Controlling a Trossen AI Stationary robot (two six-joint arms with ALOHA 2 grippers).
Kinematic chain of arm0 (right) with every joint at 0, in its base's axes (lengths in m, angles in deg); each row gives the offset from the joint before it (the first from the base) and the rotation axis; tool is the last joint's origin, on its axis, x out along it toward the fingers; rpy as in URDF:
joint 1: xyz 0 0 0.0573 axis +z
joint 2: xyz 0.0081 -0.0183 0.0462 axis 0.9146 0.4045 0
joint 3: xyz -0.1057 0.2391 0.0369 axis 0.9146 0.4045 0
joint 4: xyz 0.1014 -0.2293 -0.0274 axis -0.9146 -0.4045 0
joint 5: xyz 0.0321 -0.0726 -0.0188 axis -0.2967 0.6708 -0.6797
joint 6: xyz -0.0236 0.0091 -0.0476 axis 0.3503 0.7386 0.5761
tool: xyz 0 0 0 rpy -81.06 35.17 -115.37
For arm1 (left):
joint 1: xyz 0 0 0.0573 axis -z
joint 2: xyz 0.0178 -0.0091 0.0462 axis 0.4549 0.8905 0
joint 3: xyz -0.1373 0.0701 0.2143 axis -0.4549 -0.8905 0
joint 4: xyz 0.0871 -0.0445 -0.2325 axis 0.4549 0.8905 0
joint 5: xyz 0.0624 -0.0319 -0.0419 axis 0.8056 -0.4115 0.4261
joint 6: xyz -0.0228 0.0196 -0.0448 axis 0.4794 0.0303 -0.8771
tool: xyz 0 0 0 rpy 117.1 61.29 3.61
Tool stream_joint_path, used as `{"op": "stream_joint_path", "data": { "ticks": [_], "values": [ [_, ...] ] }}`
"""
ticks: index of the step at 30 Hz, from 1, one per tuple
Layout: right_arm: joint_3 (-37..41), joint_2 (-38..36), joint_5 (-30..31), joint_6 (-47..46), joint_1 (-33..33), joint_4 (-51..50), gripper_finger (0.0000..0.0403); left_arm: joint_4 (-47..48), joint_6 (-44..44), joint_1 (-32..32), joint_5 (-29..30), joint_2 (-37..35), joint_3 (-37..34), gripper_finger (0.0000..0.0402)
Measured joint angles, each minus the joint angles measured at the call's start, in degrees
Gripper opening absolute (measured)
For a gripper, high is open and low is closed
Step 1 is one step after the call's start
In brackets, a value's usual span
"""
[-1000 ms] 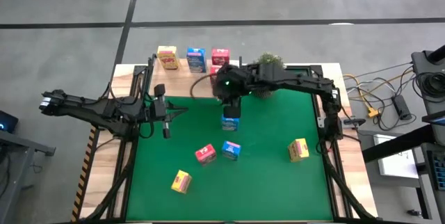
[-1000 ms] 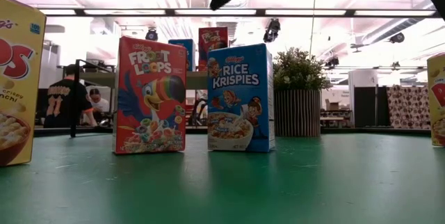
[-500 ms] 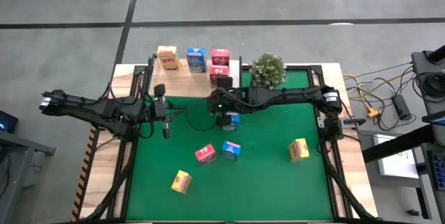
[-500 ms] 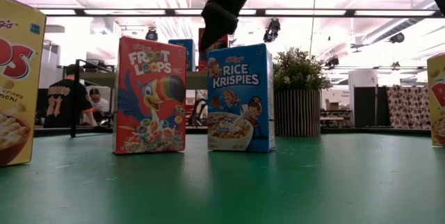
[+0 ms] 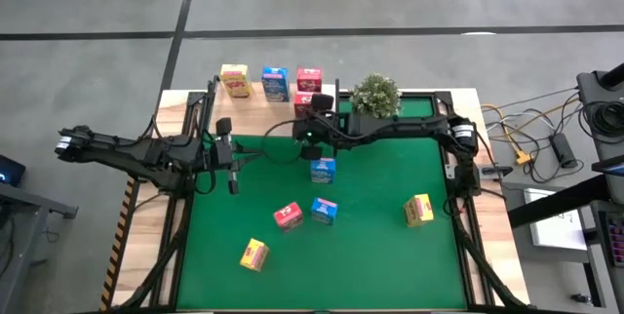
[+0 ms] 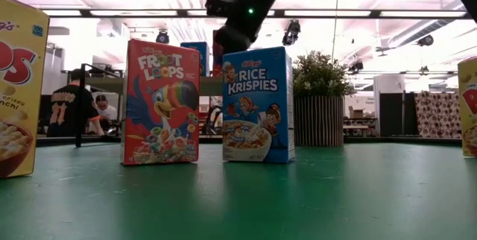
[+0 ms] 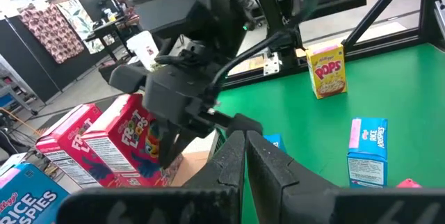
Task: Stack cereal on shelf
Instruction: Put the right red cereal box on the shelf aligned with the other red cereal box
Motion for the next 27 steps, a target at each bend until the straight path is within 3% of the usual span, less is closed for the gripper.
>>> {"op": "stream_joint_path", "data": {
  "ticks": [27],
  "values": [
    [0.0,0.0,-0.7,5.8,-2.0,0.6,0.0012,0.0,0.0,0.0,0.0,0.0,0.0,0.0]
  ]
}}
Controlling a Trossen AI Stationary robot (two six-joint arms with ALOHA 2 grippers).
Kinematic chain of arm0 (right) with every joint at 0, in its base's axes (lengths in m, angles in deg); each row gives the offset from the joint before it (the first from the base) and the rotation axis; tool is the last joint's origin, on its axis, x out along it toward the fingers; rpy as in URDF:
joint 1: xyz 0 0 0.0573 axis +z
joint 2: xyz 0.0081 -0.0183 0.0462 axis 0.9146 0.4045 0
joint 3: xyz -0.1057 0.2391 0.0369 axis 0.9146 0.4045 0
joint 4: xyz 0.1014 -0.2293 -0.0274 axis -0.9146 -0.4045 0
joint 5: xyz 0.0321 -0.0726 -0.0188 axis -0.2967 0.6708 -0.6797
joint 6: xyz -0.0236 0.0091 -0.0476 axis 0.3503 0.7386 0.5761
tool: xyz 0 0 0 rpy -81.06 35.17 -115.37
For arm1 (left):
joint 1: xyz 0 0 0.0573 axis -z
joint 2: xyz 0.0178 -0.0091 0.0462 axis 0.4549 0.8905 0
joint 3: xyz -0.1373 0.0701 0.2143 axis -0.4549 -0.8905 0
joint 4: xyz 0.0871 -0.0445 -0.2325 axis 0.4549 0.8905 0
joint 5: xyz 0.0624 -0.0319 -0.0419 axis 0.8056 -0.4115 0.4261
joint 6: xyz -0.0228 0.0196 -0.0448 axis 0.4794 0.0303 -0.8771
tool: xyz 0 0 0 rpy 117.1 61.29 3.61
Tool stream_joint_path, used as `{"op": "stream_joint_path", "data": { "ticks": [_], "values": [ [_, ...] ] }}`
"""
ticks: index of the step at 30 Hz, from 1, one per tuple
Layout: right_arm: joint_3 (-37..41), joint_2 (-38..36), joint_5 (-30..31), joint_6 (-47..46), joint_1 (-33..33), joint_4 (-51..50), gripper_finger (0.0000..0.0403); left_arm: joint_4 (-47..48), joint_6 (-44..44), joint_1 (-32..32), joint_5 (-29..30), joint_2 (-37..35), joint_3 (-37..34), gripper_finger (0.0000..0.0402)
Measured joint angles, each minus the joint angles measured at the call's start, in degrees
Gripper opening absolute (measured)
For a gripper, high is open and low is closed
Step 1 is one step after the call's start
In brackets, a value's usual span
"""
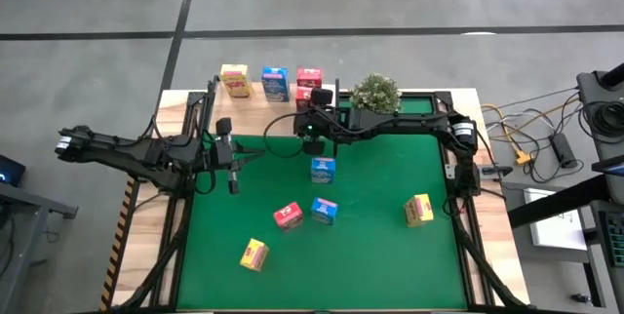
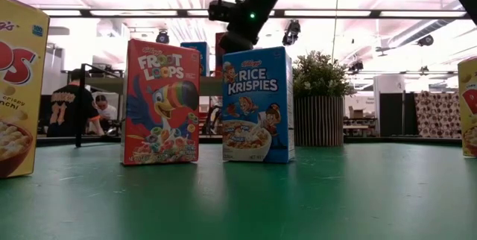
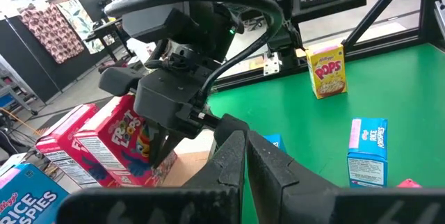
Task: Stack cereal on shelf
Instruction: Put the right red cereal box on the shelf aligned with the other red cereal box
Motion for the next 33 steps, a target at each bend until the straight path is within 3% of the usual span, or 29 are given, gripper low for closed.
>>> {"op": "stream_joint_path", "data": {
  "ticks": [16,33],
  "values": [
    [0.0,-4.9,0.0,-7.9,3.0,-14.1,0.0012,0.2,0.0,0.0,0.0,0.0,0.0,0.0],
    [0.0,-5.4,-0.3,-6.1,-1.4,-13.0,0.0012,0.3,0.0,0.0,0.0,0.0,0.0,0.0]
  ]
}}
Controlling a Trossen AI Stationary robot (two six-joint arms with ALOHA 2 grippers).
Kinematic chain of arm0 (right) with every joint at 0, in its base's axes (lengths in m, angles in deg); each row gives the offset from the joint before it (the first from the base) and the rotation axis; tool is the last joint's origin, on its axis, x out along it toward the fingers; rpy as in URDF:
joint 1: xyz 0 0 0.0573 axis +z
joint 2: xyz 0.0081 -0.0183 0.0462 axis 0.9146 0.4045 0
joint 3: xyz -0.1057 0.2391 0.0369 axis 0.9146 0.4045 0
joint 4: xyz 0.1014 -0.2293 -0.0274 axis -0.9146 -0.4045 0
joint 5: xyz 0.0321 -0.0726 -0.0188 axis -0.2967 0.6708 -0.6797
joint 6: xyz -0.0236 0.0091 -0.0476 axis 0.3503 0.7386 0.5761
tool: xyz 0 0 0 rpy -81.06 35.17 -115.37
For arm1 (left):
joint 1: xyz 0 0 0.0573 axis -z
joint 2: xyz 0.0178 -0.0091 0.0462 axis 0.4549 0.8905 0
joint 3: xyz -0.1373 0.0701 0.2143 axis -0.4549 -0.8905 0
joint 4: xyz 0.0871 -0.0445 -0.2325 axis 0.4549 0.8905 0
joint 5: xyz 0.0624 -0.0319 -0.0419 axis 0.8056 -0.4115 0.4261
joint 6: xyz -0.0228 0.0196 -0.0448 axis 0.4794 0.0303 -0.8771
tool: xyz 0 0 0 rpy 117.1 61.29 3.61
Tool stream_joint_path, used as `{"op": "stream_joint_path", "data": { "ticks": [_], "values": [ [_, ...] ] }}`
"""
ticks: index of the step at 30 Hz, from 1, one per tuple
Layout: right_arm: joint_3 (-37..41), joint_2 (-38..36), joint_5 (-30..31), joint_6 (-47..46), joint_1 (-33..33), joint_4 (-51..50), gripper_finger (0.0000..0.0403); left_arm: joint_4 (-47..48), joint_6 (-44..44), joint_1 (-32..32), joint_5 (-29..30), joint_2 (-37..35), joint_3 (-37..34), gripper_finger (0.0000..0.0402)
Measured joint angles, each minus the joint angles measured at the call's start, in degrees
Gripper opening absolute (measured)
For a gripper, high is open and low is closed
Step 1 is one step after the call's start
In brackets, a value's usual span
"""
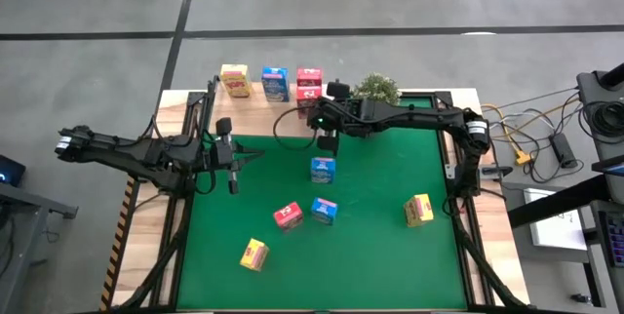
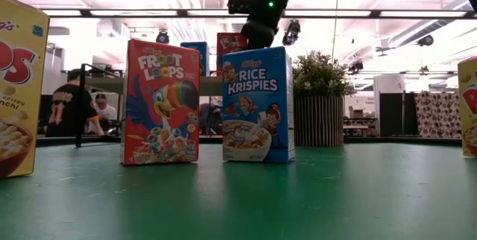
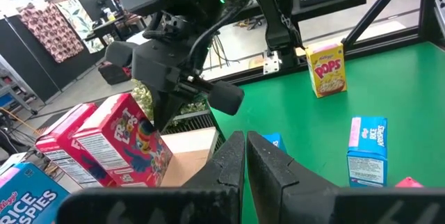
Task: Stack cereal on shelf
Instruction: Put the right red cereal box on the shelf aligned with the other red cereal box
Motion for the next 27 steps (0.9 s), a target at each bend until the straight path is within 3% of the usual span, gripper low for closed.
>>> {"op": "stream_joint_path", "data": {
  "ticks": [6,9,17,23,27],
  "values": [
    [0.0,-0.2,-11.8,-3.1,0.8,0.5,0.0012,0.2,0.0,0.0,0.0,0.0,0.0,0.0],
    [0.0,-0.1,-14.8,-3.4,1.1,3.7,0.0012,0.2,0.0,0.0,0.0,0.0,0.0,0.0],
    [0.4,1.5,-13.9,-0.6,1.4,20.5,0.0012,0.1,0.3,0.0,0.0,0.0,0.0,0.0],
    [0.5,2.7,-5.8,2.5,1.3,23.2,0.0012,0.2,0.3,0.0,0.0,0.0,0.0,0.0],
    [0.6,2.8,-5.4,2.6,1.0,23.3,0.0012,0.3,0.3,0.0,0.0,0.0,0.0,0.0]
  ]
}}
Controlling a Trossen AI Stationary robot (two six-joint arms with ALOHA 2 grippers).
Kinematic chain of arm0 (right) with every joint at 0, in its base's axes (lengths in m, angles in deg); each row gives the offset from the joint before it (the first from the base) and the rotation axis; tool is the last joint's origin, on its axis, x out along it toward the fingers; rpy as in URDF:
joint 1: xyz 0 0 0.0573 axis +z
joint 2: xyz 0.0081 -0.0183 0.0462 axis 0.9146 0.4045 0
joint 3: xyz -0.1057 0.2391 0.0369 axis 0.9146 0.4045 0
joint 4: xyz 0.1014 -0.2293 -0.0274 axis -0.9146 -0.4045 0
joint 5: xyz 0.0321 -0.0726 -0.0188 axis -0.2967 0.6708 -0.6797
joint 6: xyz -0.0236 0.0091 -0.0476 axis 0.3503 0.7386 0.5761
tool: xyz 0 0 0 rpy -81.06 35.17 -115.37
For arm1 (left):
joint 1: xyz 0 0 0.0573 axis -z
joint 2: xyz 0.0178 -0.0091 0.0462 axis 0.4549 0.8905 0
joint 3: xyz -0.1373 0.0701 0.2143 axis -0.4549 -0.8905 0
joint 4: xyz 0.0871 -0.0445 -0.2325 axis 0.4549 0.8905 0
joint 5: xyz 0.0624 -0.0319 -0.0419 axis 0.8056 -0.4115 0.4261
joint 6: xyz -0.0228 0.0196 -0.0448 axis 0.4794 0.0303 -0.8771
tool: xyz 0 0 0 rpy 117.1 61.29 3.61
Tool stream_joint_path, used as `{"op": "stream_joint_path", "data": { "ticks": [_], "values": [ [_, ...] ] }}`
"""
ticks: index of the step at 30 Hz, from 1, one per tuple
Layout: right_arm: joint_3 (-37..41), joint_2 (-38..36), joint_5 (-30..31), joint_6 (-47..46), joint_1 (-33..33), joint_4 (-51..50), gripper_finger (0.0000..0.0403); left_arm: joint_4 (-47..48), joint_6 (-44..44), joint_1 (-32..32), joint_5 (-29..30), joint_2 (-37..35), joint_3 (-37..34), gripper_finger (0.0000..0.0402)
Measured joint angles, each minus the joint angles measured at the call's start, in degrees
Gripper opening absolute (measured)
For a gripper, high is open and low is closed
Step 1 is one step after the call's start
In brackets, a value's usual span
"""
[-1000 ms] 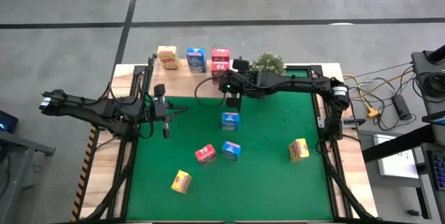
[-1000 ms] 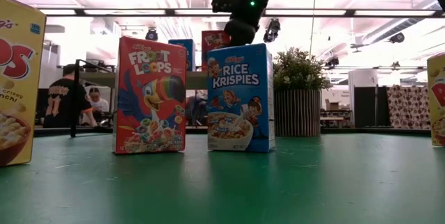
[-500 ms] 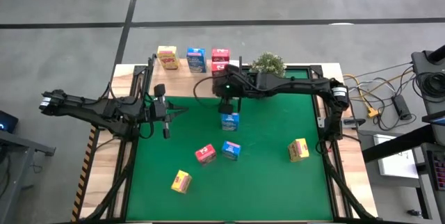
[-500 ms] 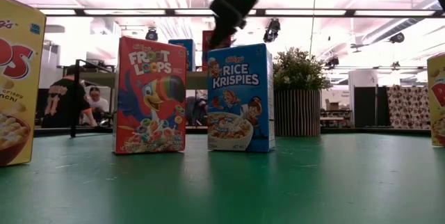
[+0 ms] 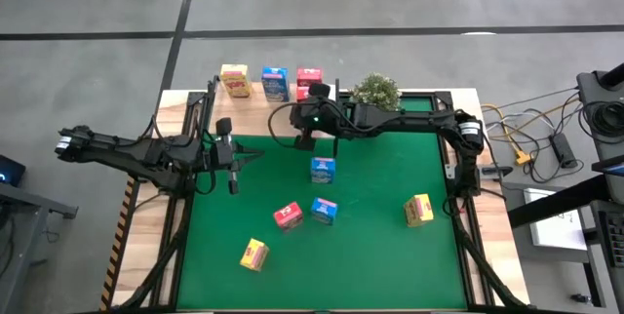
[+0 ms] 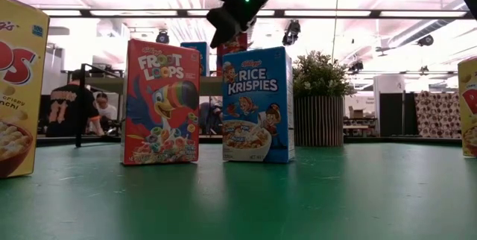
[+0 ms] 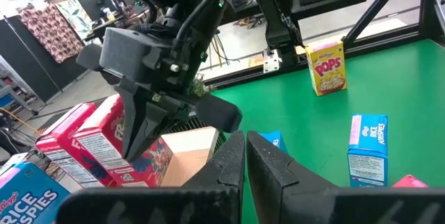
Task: Stack cereal on shelf
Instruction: Put the right red cereal box on the shelf aligned with the other red cereal box
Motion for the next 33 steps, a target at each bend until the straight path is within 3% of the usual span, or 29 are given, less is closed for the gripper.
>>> {"op": "stream_joint_path", "data": {
  "ticks": [21,33],
  "values": [
    [0.1,-0.1,1.3,0.3,-0.8,-0.8,0.0012,-0.1,0.0,0.0,0.0,0.0,0.0,0.0],
    [-0.5,-1.4,1.9,-1.8,0.4,-15.5,0.0012,-0.1,0.0,0.0,0.0,0.0,0.0,0.0]
  ]
}}
